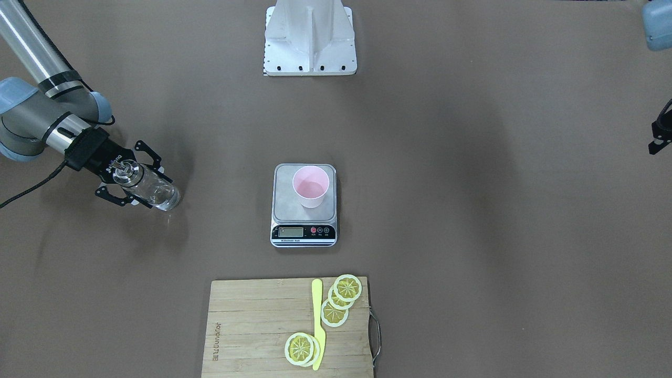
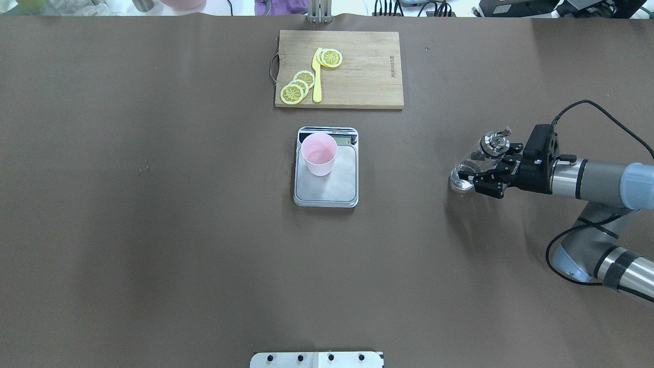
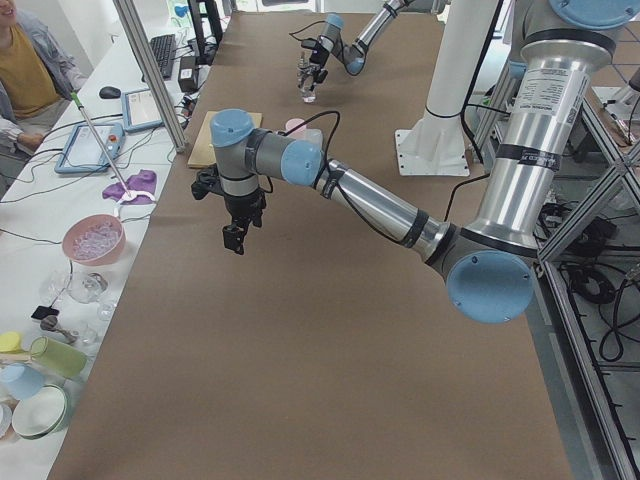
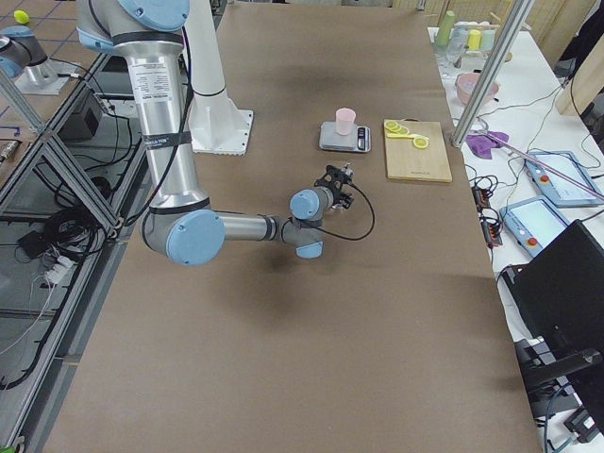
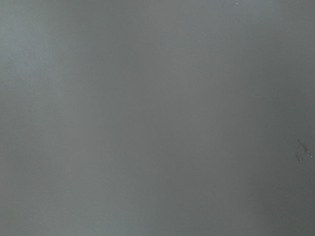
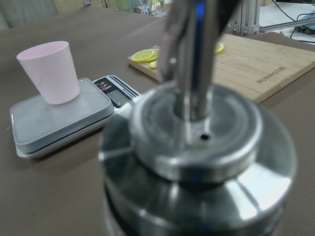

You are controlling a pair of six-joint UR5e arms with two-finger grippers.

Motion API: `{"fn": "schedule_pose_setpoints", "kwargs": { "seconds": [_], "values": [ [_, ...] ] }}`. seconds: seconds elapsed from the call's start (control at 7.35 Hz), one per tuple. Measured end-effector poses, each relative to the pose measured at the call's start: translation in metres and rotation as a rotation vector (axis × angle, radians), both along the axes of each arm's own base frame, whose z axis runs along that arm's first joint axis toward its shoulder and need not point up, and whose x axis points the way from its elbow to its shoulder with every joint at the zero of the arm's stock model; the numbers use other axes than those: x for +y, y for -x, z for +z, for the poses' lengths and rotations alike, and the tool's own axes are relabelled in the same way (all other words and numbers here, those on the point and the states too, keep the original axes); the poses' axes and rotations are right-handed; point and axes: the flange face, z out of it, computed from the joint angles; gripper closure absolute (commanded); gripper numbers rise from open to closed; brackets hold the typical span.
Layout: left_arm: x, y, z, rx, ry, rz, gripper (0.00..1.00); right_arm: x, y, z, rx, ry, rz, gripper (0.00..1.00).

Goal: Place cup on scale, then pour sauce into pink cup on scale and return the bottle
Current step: 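Lift the sauce dispenser with the right gripper, then carry the dispenser with the right gripper over the pink cup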

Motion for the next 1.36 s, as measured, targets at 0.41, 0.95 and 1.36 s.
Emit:
{"fn": "schedule_pose_setpoints", "kwargs": {
  "seconds": [0.41, 0.95, 1.36],
  "values": [
    [0.001, 0.001, -0.001, 0.001, -0.002, -0.002, 0.03, -0.013, -0.001, -0.015, -0.003, -0.012, 0.017, 1.00],
    [0.003, 0.015, 0.000, 0.008, -0.012, -0.015, 0.02, -0.041, -0.010, -0.062, 0.113, -0.033, 0.060, 1.00],
    [-0.002, 0.039, 0.031, -0.005, 0.008, -0.013, 0.02, -0.045, 0.007, -0.105, 0.243, -0.014, 0.040, 1.00]
  ]
}}
